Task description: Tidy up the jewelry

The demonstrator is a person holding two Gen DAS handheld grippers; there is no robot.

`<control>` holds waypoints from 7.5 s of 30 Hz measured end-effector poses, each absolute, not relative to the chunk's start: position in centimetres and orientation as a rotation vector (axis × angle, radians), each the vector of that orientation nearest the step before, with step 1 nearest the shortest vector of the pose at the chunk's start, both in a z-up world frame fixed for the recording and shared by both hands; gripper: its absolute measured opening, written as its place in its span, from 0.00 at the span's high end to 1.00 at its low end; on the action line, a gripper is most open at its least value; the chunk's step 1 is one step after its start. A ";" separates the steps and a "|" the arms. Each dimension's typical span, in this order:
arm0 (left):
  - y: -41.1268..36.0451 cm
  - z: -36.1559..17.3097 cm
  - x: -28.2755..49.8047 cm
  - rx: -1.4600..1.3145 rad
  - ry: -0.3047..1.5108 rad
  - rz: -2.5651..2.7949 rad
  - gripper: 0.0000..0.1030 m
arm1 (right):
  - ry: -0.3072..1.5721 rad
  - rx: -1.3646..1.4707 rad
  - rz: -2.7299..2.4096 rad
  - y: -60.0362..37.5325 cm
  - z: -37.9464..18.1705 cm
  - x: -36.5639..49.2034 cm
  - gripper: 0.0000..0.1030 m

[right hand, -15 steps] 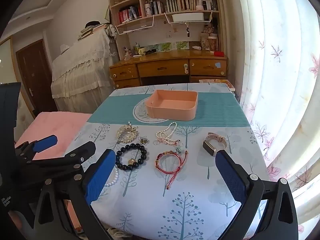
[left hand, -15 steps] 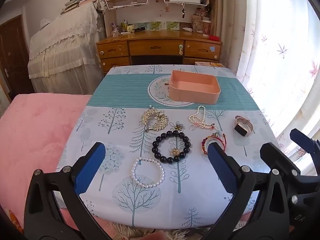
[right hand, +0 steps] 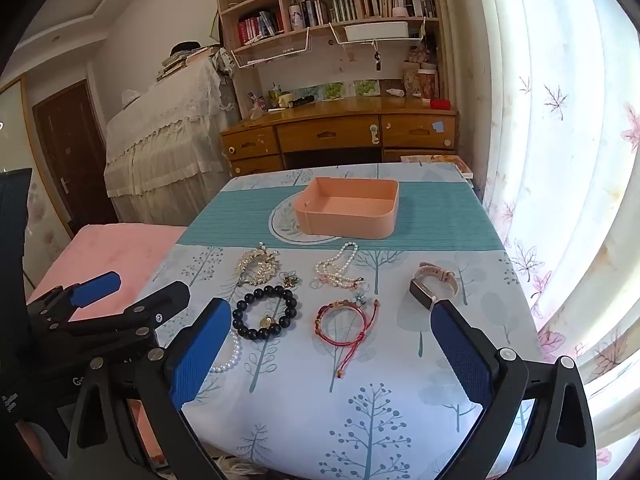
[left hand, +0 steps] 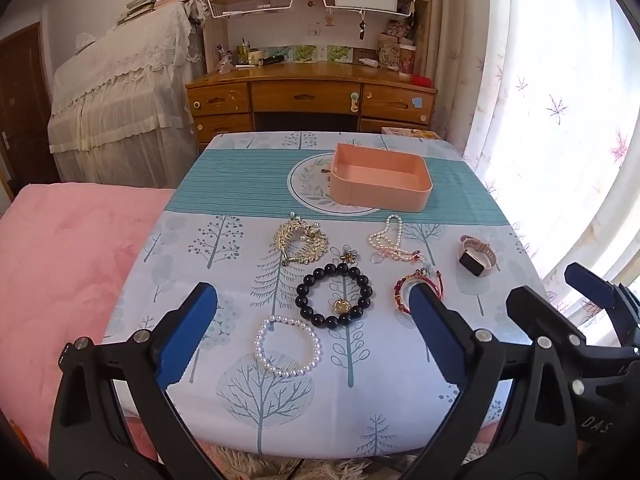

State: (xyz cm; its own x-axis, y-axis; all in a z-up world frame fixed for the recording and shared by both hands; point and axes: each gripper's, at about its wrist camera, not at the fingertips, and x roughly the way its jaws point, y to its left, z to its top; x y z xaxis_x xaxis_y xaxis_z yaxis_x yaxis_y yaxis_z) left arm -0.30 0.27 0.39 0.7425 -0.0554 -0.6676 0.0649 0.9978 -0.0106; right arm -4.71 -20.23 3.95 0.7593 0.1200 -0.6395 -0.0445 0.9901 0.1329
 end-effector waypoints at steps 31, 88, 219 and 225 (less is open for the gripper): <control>1.0 -0.5 0.8 0.005 0.757 -0.064 0.07 | 0.764 0.137 0.097 -20.1 2.2 -2.4 0.02; 5.5 -3.8 5.9 -0.012 0.902 -0.076 0.07 | 0.871 0.007 -0.059 -19.6 0.0 1.8 0.02; 9.4 -8.5 11.3 -0.119 1.022 -0.003 0.36 | 0.953 -0.073 0.069 -13.3 -3.8 11.5 0.39; 11.3 -10.2 9.2 -0.137 1.002 0.075 0.36 | 0.959 -0.194 0.037 -10.6 -5.5 7.8 0.39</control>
